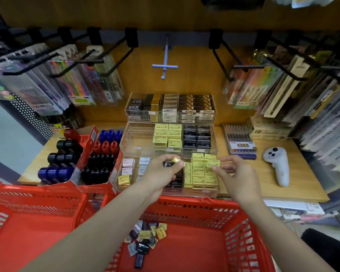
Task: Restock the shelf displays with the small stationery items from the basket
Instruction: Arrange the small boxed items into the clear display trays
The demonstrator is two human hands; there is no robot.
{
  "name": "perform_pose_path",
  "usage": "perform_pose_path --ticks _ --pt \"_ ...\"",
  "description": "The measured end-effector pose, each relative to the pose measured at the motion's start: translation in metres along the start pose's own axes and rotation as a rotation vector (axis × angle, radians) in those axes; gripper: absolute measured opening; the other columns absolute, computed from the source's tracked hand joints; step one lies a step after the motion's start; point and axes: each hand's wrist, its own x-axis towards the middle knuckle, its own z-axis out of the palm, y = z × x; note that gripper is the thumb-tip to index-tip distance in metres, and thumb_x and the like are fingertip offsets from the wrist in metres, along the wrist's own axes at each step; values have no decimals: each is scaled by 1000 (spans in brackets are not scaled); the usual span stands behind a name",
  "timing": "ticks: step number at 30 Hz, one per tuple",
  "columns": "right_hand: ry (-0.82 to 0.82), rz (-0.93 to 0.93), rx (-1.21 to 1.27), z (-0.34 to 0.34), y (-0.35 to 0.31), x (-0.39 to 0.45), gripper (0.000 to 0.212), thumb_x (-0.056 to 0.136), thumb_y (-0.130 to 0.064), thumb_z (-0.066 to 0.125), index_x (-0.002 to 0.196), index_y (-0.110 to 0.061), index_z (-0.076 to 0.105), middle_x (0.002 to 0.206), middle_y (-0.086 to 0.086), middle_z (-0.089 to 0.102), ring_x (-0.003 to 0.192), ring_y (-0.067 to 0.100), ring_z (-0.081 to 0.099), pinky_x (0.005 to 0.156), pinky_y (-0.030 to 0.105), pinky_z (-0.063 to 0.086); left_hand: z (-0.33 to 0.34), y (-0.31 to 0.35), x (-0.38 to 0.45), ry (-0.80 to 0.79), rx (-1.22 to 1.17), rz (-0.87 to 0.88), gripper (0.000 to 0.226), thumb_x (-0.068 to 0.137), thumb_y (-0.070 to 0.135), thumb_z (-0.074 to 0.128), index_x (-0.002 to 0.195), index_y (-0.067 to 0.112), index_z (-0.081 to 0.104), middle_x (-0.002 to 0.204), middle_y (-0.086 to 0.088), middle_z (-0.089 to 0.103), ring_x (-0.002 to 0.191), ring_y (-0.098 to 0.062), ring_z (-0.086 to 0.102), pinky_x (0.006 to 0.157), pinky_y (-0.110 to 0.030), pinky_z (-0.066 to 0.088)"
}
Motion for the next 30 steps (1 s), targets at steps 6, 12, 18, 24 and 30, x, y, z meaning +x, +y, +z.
perform_pose_path --ticks 6,12,18,24,30 --pt "43 1 -26 11 21 12 30 79 -33 80 106 -23 72 80 -22 62 68 -7 57 55 3 40 15 -9 13 40 136 140 22 86 10 74 98 27 68 97 17 66 108 -9 58 107 -40 43" --pt "78 -40 46 17 26 13 28 80 -27 81 104 -21 71 80 -18 64 69 -15 57 59 2 42 25 -13 20 46 287 297 24 79 14 81 93 30 70 97 8 63 91 -3 57 79 -16 45" --pt "35 -42 32 20 29 7 42 82 -31 78 121 -23 65 98 -17 65 80 -3 63 59 10 49 34 -19 25 62 530 378 28 81 16 80 104 27 71 96 13 63 89 1 56 73 -3 41" --pt "42 -26 43 22 29 6 39 83 -27 77 121 -25 65 95 -22 63 80 -4 62 59 10 50 35 -24 27 183 646 453 24 80 20 81 95 28 64 96 15 64 88 0 57 78 -12 40" --pt "60 -19 34 23 27 10 36 83 -27 77 117 -24 66 95 -18 64 85 0 62 71 20 53 37 -25 32 209 649 472 22 78 23 82 96 25 69 97 11 64 89 -6 60 84 -21 48"
